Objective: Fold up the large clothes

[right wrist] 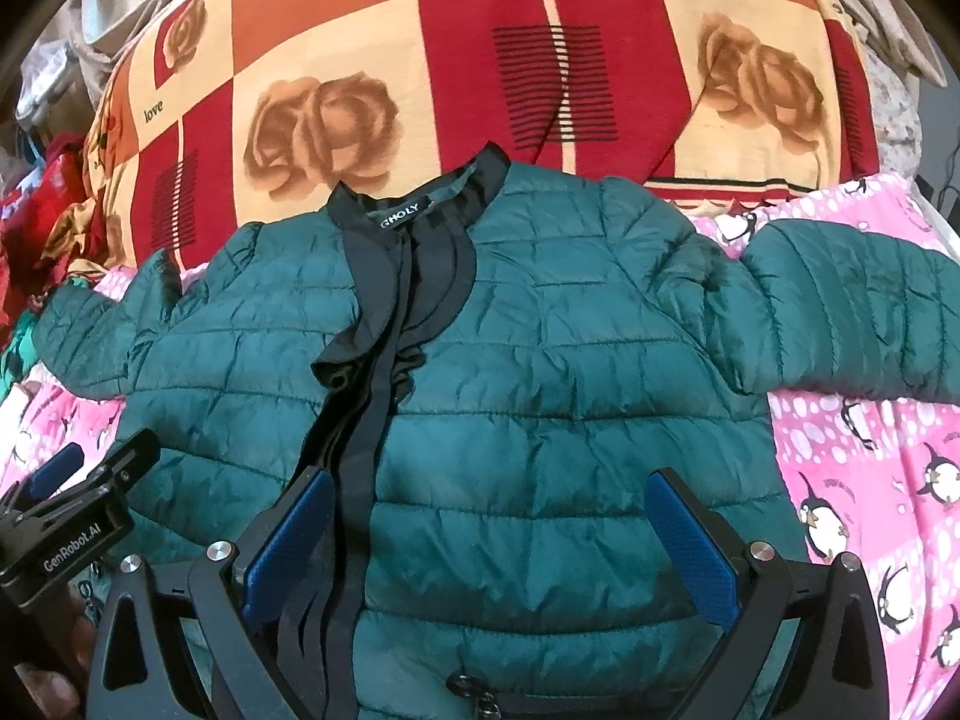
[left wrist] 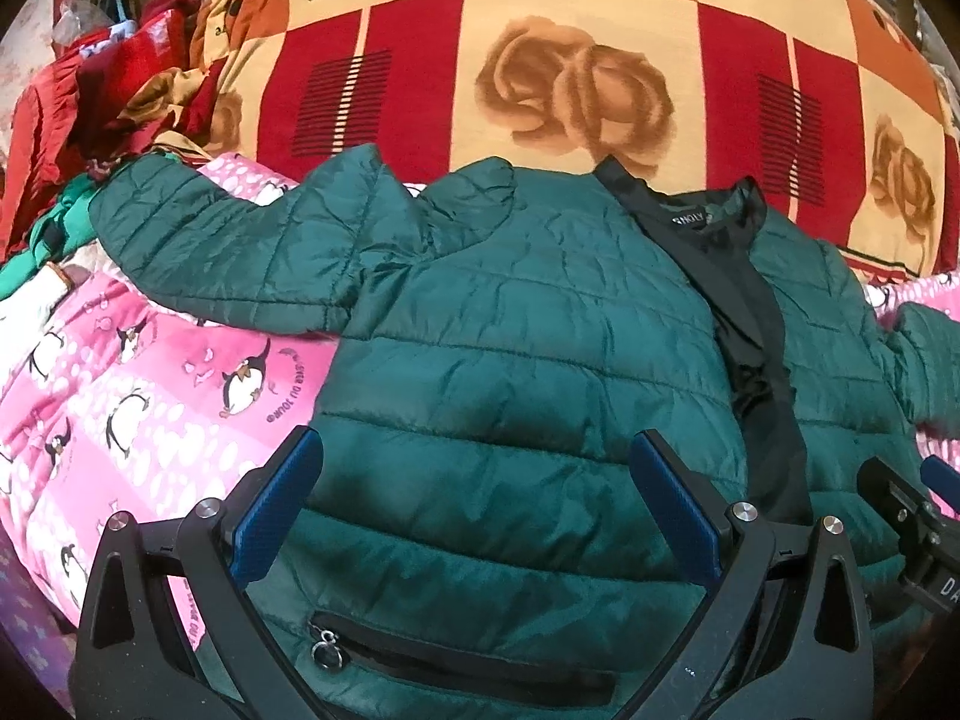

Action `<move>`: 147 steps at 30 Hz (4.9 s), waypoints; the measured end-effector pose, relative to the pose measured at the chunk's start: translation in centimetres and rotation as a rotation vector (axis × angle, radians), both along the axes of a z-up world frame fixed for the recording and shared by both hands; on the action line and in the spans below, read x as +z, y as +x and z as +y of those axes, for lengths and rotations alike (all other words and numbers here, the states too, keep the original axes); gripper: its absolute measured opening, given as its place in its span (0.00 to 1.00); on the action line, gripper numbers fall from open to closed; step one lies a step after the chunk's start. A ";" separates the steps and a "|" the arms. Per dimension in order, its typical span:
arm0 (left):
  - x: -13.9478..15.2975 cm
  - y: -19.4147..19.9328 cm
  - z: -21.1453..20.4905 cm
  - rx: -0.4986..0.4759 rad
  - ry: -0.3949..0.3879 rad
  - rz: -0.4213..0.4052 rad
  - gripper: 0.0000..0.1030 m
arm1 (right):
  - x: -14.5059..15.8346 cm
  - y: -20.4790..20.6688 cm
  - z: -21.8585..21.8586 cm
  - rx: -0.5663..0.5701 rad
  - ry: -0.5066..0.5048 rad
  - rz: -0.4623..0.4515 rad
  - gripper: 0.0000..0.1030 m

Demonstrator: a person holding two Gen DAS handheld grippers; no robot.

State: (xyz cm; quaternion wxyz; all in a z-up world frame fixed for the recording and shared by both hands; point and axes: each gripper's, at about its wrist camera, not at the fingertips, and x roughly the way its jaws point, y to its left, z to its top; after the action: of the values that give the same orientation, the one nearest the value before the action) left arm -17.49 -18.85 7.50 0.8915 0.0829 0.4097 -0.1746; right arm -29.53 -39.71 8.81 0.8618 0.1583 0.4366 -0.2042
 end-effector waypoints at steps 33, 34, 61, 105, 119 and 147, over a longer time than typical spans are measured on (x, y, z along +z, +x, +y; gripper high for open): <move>1.0 10.8 6.7 0.175 -0.048 -0.004 0.99 | -3.9 6.6 -0.3 0.017 0.032 0.015 1.00; 1.3 12.0 8.1 0.209 -0.055 -0.002 0.99 | -4.0 6.8 -0.3 0.017 0.029 0.020 1.00; 0.4 29.3 26.7 0.504 -0.381 0.020 0.11 | -5.4 7.2 -0.8 0.018 0.046 0.017 1.00; 2.9 2.4 -9.6 -0.411 -0.322 0.243 0.67 | -0.3 -1.9 -9.0 -0.063 0.192 -0.067 1.00; 5.3 8.3 7.5 -0.040 -0.301 0.091 0.67 | -4.5 9.4 -4.7 0.107 0.380 -0.060 0.38; 0.4 11.4 1.4 -0.023 -0.152 0.086 0.67 | 0.6 6.8 -11.4 0.013 0.050 -0.141 0.19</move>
State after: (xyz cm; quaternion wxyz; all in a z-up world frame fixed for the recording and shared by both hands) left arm -6.13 -17.45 7.90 0.8746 0.0122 0.4324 -0.2189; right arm -22.76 -51.16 9.45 0.8874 0.1909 0.3809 -0.1759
